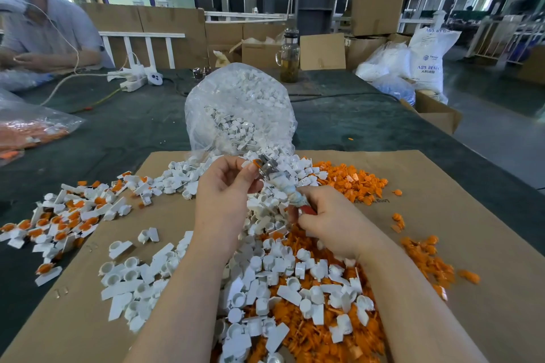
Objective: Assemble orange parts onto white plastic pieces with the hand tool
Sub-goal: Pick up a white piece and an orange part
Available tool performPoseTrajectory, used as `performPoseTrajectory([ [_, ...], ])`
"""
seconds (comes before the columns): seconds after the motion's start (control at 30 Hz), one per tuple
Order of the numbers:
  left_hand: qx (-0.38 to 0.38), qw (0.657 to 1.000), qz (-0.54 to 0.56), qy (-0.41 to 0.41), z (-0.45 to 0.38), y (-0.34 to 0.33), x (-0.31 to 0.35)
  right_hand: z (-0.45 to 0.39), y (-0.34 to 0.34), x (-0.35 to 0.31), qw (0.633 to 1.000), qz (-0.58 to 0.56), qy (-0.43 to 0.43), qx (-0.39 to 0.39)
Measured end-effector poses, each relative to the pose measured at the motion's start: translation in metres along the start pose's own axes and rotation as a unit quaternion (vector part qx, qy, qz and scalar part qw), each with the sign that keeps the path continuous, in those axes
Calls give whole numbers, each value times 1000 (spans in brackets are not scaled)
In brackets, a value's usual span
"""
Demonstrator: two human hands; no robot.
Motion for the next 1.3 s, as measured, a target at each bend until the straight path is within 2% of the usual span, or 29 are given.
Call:
performPoseTrajectory([
  [0.17,-4,999,24,42,-2,1,-6,0,-2,0,1000,19,10,3],
  [0.27,5,986,121,114,-4,7,-15,-1,0,3,998,52,7,25],
  [0.33,35,956,231,177,-5,19,-24,-1,6,7,996,61,-9,58],
  [0.4,93,907,350,216,-6,38,-35,2,15,14,991,74,-34,106],
  [0.47,139,854,448,224,-8,54,-42,5,25,24,983,82,-63,151],
  [0.53,159,818,509,217,-11,66,-46,9,32,32,976,93,-89,178],
  [0.7,192,779,568,184,-14,85,-49,11,35,39,970,122,-111,177],
  [0.8,196,776,576,168,-13,89,-47,10,31,42,973,131,-114,151],
  [0.87,184,798,544,180,-12,86,-45,10,27,42,974,145,-116,130],
  [0.9,178,823,503,195,-12,84,-44,10,25,42,974,154,-113,121],
  [1.0,148,918,279,238,-14,70,-39,7,20,40,972,189,-107,85],
  [1.07,121,957,113,240,-15,57,-34,6,16,38,968,217,-106,61],
  [1.13,109,969,-57,214,-14,46,-30,4,12,38,965,233,-111,46],
  [1.2,88,962,-193,172,-12,35,-27,3,8,38,960,252,-115,31],
  [1.3,31,945,-299,132,-13,21,-30,2,4,39,955,268,-123,10],
])
Point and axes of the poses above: each hand's wrist, its own z-axis away from the middle knuckle, its own y-axis out of the back of the hand, x = y × z, the point moved 8 cm from there along -z, towards the middle knuckle, and after that the axes turned 15 degrees about y, right-handed, at the moved point
